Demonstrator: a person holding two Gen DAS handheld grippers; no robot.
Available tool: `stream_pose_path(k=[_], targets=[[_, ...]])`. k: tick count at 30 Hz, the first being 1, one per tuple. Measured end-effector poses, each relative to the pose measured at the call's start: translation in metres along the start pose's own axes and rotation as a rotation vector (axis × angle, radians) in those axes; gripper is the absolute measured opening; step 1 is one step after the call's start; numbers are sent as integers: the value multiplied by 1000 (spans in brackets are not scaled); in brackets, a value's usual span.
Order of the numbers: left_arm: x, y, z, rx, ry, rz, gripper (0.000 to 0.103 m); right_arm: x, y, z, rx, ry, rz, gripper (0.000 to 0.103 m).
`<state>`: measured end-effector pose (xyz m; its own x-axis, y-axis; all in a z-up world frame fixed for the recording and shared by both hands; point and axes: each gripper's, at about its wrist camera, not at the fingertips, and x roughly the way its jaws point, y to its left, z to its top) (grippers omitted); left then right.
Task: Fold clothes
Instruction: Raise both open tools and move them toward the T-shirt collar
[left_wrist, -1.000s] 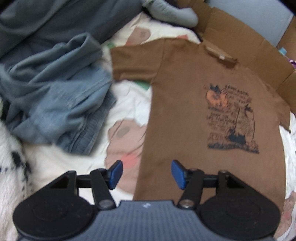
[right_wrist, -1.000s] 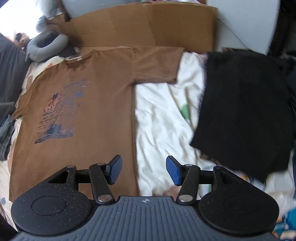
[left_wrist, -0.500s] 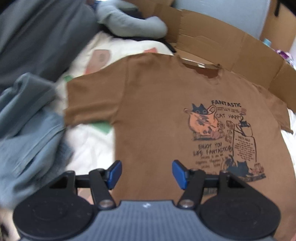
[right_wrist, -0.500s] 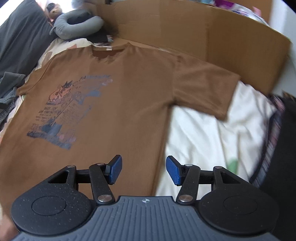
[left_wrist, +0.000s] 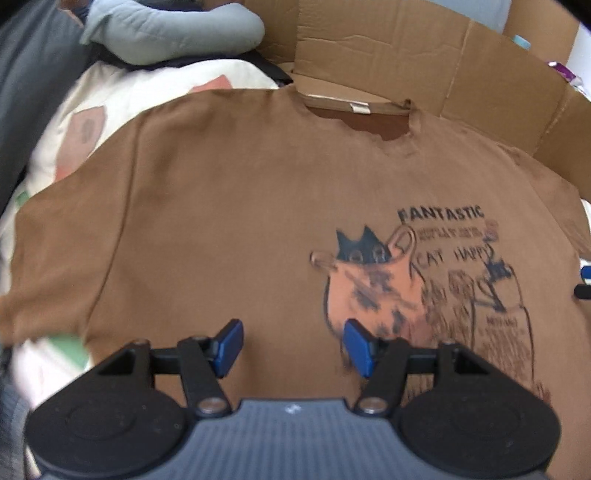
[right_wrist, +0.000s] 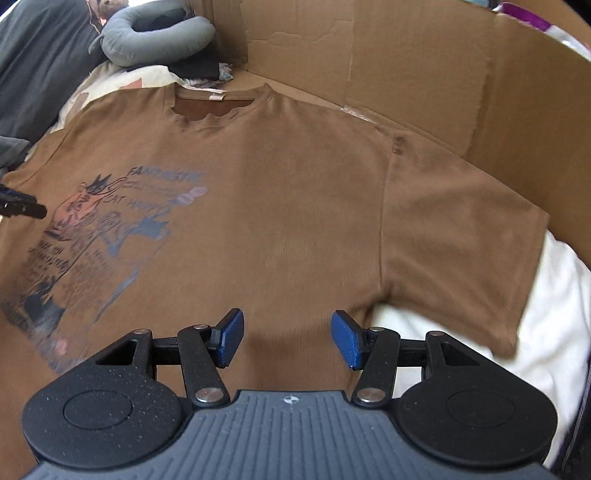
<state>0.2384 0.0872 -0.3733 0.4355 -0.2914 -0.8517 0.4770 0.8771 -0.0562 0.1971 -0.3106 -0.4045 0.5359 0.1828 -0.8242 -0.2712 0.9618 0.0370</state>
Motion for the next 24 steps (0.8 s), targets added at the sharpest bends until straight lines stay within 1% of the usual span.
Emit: stream_pose_path(k=[3,5,10,15,19,24], targets=[[19,-2,9,24,-19,2,66,19,4,8,-30,-6,-2,60],[28,-4,13,31,-37,4,72,30,7,13,-50,-18,-5,63],[39,-12,22,78,-87,22,73,43,13,23,-94,-60,-11,64],[48,-16,30,91,-119,23,74,55,17,36,-116,-83,-19,64],[57,-21,42,100,-142,29,74,67,22,54,-125,-97,-21,62],[72,-30,63,95,-166,29,73,84,30,79,-133,-117,-15,60]])
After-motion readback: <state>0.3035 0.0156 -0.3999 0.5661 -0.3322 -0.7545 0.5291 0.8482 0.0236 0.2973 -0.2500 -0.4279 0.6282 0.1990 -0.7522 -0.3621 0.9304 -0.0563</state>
